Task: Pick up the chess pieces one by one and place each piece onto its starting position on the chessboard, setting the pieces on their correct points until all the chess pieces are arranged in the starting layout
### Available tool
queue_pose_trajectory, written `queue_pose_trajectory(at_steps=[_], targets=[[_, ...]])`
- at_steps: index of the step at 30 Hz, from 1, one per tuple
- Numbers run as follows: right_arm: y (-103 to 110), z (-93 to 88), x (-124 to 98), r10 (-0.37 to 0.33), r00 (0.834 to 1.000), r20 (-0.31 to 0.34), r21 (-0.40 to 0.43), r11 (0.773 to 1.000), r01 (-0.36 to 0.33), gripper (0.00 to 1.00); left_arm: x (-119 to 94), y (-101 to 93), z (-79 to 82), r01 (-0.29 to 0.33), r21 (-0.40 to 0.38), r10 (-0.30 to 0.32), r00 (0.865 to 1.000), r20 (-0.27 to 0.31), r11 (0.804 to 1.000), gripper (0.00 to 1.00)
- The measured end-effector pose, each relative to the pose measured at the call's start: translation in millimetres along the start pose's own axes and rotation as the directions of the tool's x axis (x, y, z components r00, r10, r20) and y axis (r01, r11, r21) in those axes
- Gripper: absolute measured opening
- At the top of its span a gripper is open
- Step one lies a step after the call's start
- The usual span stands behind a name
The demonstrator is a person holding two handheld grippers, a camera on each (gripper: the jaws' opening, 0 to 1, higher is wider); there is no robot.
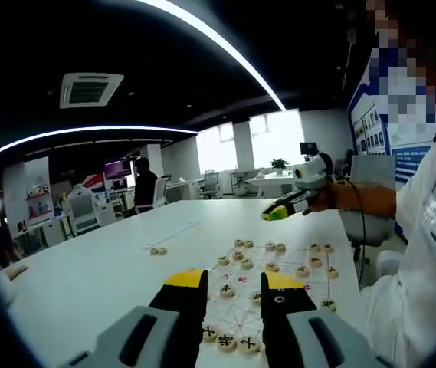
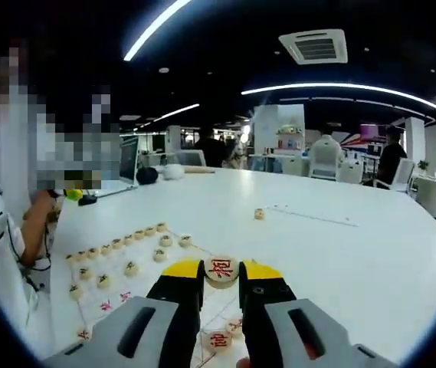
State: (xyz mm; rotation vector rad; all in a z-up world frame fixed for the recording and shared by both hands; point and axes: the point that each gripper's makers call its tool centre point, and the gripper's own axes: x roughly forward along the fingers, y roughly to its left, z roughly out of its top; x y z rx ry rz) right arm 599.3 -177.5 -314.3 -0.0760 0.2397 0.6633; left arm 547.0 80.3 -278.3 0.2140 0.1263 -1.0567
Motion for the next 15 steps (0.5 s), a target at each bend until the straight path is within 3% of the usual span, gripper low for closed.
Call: queue_pose_trajectory(at_steps=[15], targets=[[-1.2, -17.7, -23.3, -0.012, 1.000, -0.018, 0.017, 1.000, 0.013, 0.20, 2.6, -0.3, -2.6, 0.003, -0.003, -0.003, 1.000, -0.006, 1.000, 0.29]])
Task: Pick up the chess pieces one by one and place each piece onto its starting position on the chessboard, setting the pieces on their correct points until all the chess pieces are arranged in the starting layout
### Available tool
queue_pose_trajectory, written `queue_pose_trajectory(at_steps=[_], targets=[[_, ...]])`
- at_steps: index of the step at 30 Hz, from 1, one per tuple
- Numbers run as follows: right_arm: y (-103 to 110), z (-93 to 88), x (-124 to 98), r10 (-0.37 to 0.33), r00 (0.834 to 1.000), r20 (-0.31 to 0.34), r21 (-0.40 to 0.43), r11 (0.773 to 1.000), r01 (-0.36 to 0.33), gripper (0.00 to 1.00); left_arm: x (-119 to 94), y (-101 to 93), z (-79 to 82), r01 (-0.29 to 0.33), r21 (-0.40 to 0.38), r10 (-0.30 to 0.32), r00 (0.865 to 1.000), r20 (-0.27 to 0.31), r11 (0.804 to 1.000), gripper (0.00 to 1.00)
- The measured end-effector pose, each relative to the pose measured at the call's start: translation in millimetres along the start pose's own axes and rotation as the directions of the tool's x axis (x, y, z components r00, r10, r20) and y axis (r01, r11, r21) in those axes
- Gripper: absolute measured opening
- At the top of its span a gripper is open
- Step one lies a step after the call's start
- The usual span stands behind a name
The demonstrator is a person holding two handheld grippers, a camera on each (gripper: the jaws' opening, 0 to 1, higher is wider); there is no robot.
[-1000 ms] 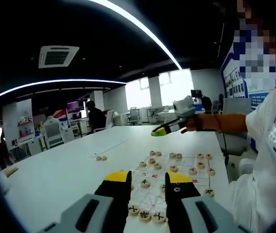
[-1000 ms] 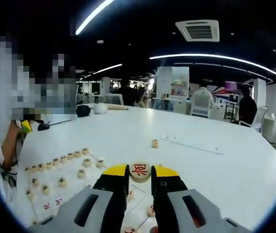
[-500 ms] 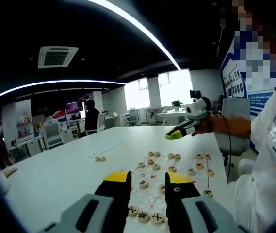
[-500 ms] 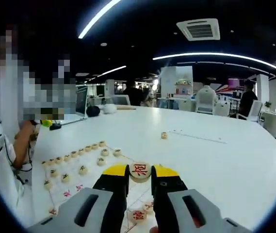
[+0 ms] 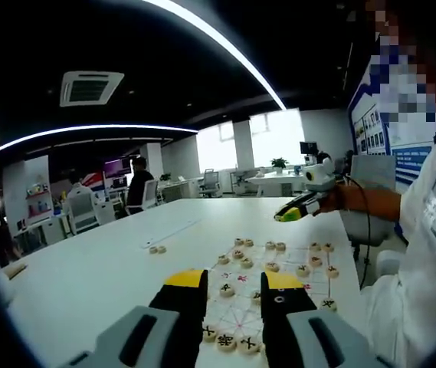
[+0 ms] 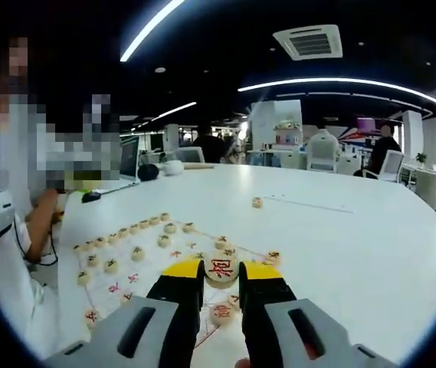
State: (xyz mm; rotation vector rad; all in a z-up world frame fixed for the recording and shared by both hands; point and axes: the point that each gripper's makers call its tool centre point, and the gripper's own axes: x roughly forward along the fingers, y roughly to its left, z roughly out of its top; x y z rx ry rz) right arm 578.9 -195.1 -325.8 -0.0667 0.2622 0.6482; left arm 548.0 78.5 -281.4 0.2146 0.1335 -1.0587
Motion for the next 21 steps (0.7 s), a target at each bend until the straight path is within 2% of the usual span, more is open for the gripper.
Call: queue_pose_trajectory(at_steps=[4, 10, 21], targets=[[-5.9, -3.0, 8.1, -0.028, 0.999, -0.022, -0.004, 1.000, 0.027, 0.20, -0.1, 0.1, -0.1, 0.000, 0.000, 0.000, 1.000, -0.001, 1.000, 0.29], [-13.5, -17.3, 30.9, -0.064, 0.994, -0.086, -0.029, 0.998, 0.062, 0.20, -0.2, 1.1, -0.4, -0.003, -0.002, 0.003, 1.000, -0.001, 1.000, 0.29], [-35.1, -44.6, 60.1, -0.112, 0.979, -0.171, 0.014, 0.993, 0.116, 0.20, -3.6, 4.0, 1.0, -0.013, -0.004, 0.013, 1.000, 0.007, 1.000, 0.29]])
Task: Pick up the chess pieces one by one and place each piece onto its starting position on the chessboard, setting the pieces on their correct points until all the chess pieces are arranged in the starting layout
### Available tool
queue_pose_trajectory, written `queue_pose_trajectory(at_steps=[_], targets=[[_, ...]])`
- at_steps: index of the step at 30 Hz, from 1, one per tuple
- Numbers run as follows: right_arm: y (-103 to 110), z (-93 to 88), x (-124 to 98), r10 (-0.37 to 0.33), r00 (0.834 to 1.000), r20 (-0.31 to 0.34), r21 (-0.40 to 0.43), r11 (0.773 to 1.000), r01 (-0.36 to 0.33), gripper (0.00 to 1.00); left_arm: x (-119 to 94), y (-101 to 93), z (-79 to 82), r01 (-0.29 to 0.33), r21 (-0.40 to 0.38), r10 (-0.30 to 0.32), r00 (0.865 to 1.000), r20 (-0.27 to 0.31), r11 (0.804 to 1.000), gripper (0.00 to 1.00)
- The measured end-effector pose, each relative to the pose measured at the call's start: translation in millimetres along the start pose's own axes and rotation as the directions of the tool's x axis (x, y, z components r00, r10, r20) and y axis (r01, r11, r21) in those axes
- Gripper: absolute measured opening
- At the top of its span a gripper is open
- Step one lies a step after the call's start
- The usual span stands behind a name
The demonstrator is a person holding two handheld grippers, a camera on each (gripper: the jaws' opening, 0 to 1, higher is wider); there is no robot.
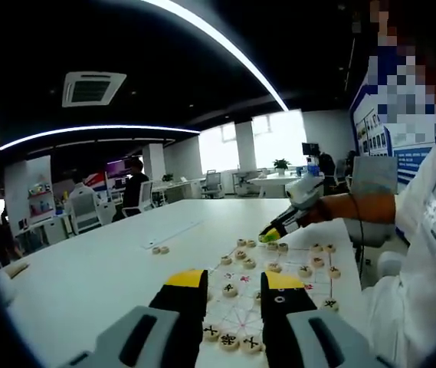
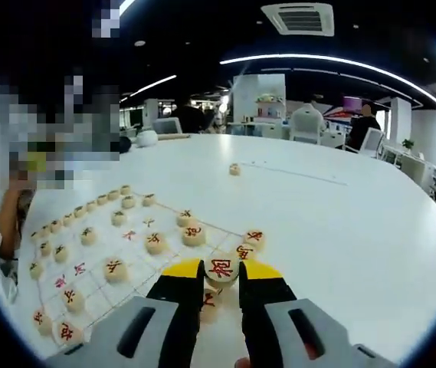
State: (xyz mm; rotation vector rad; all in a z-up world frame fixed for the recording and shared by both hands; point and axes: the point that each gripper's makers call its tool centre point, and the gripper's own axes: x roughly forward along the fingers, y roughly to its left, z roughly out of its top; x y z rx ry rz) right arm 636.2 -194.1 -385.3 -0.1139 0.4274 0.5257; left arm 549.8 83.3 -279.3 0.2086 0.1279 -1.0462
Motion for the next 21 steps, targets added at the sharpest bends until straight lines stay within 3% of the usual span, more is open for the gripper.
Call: queue_pose_trajectory(at_steps=[16, 17, 18, 21], targets=[[-2.7, -4.9, 3.7, -0.014, 1.000, -0.018, 0.001, 1.000, 0.014, 0.21, 0.7, -1.1, 0.0, 0.003, 0.003, -0.003, 1.000, -0.002, 1.000, 0.29], [-2.6, -5.6, 3.5, -0.014, 1.000, -0.022, -0.001, 1.000, 0.014, 0.22, 0.4, -0.8, 0.2, 0.002, 0.003, -0.002, 1.000, -0.002, 1.000, 0.29], [-1.6, -7.1, 3.0, -0.013, 1.000, -0.025, -0.005, 1.000, 0.012, 0.29, 0.1, -0.5, 0.3, 0.000, 0.003, 0.000, 1.000, -0.002, 1.000, 0.29], [-1.0, -1.0, -1.0, -0.013, 1.000, 0.004, 0.003, 1.000, 0.013, 0.31, 0.6, -0.7, -0.2, 0.001, 0.003, -0.001, 1.000, -0.003, 1.000, 0.29]])
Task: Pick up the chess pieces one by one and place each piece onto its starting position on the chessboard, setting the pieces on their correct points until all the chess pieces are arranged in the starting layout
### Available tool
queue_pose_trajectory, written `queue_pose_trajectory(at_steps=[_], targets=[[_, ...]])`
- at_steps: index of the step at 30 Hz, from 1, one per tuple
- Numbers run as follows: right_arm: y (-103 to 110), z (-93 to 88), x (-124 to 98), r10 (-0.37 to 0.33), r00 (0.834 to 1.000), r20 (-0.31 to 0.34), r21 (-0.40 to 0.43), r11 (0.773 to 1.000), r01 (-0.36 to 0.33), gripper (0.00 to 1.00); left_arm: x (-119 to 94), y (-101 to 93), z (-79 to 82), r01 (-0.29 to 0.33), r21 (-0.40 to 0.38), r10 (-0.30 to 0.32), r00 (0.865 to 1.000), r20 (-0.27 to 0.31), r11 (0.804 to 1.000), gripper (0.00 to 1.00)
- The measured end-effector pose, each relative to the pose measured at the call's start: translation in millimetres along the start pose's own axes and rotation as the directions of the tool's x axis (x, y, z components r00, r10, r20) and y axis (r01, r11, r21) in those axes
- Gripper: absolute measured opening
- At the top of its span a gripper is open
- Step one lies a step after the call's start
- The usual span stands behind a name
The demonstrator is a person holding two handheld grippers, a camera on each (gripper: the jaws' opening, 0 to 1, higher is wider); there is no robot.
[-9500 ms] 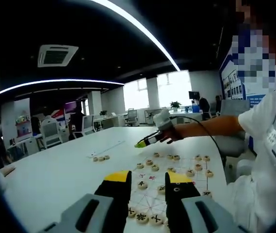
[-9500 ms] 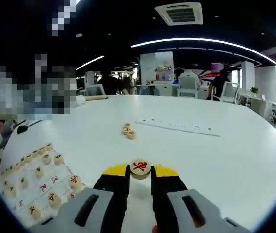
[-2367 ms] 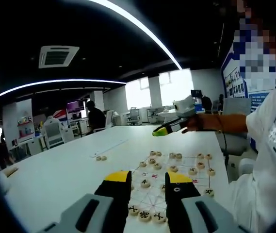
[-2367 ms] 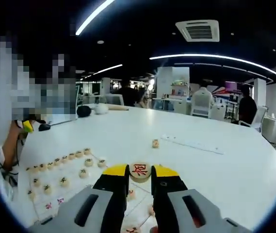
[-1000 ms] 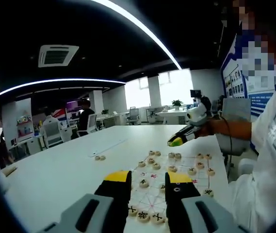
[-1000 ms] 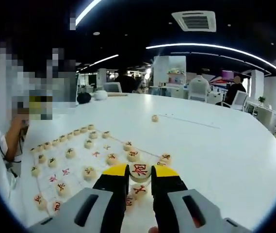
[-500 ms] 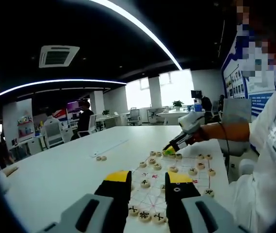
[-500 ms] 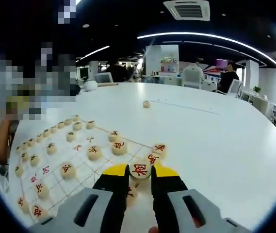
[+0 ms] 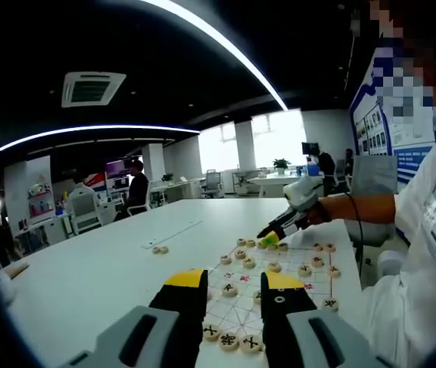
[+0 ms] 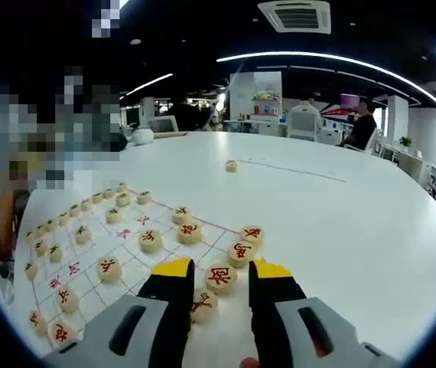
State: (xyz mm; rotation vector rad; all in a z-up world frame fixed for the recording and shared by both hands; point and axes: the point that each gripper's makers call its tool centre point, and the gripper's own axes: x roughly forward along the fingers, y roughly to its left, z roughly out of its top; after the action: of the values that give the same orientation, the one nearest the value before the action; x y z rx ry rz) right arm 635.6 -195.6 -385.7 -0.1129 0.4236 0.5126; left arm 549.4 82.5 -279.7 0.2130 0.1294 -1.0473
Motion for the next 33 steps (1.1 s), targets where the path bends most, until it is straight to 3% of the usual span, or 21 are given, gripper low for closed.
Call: queue_pose_trajectory(at_steps=[6, 10, 15, 24, 28, 33], targets=[[3.3, 12.7, -5.4, 0.015, 0.999, 0.042, 0.014, 1.000, -0.015, 0.52, 0.1, 0.3, -0.1, 0.000, 0.000, 0.000, 1.000, -0.001, 1.000, 0.29], [4.9, 28.5, -7.4, 0.016, 0.997, 0.077, 0.029, 0.999, -0.018, 0.53, -0.4, 0.1, 0.8, 0.000, 0.002, 0.000, 1.000, 0.000, 1.000, 0.29], [14.7, 51.7, 1.8, 0.038, 0.995, 0.087, -0.030, 0.999, -0.035, 0.53, -0.5, -0.3, 1.4, -0.001, 0.002, 0.001, 1.000, 0.002, 1.000, 0.29], [28.0, 77.6, 52.9, 0.076, 0.996, 0.048, -0.119, 0.990, -0.070, 0.53, -3.8, 3.2, 2.2, -0.010, -0.001, 0.010, 1.000, 0.009, 1.000, 0.29], [27.6, 88.3, 78.5, 0.102, 0.994, 0.037, -0.078, 0.992, -0.099, 0.52, -6.4, 5.4, 3.1, -0.017, -0.004, 0.017, 1.000, 0.015, 1.000, 0.29], [19.7, 96.7, 118.8, 0.075, 0.997, 0.015, -0.112, 0.991, -0.073, 0.50, -8.1, 8.1, 3.8, -0.025, -0.007, 0.025, 1.000, 0.019, 1.000, 0.29]])
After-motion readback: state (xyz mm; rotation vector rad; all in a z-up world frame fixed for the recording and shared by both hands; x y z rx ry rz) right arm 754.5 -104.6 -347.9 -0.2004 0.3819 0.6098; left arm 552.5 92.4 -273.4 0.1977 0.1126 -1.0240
